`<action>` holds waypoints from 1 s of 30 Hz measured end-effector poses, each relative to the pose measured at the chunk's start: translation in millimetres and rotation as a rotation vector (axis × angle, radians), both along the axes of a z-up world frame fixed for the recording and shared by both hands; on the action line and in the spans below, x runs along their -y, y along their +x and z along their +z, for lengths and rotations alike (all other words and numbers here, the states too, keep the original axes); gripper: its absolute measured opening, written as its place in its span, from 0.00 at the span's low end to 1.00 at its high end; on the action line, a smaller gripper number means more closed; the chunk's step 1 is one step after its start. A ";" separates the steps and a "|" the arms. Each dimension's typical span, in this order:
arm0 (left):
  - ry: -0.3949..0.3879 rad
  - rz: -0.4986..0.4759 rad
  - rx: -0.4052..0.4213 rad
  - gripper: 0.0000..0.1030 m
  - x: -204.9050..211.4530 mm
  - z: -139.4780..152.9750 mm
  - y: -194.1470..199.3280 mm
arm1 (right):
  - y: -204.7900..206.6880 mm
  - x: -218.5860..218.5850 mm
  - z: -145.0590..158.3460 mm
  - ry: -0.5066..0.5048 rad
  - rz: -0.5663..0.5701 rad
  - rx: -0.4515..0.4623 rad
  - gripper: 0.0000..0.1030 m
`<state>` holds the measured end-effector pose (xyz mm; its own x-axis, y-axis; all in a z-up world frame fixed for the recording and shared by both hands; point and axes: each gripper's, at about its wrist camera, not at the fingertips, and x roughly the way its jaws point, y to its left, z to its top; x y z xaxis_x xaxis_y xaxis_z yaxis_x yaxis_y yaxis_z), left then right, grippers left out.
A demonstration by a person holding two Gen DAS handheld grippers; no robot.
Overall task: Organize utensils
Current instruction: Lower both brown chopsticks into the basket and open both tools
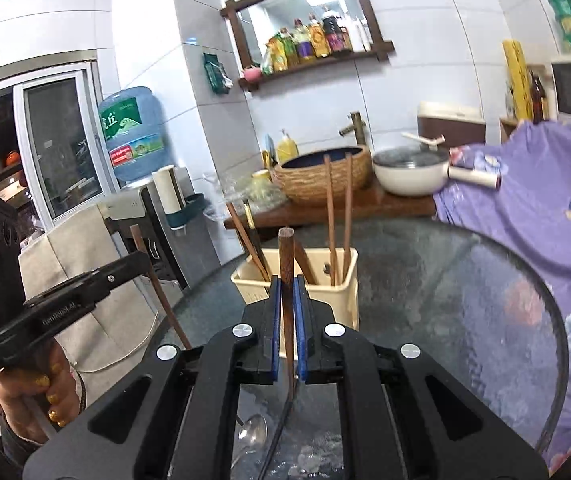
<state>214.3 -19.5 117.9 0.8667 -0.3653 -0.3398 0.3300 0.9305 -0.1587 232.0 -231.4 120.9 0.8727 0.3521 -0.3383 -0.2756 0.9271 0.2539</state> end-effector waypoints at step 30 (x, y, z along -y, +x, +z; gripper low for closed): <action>-0.008 0.131 0.144 0.06 34.2 103.7 96.3 | 102.6 -22.5 106.2 -0.090 -0.085 0.142 0.06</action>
<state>310.6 -53.6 221.7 0.9464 -0.2482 -0.2069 0.2257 0.9660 -0.1262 334.6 -208.9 227.1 0.9394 0.2486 -0.2363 -0.2221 0.9659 0.1331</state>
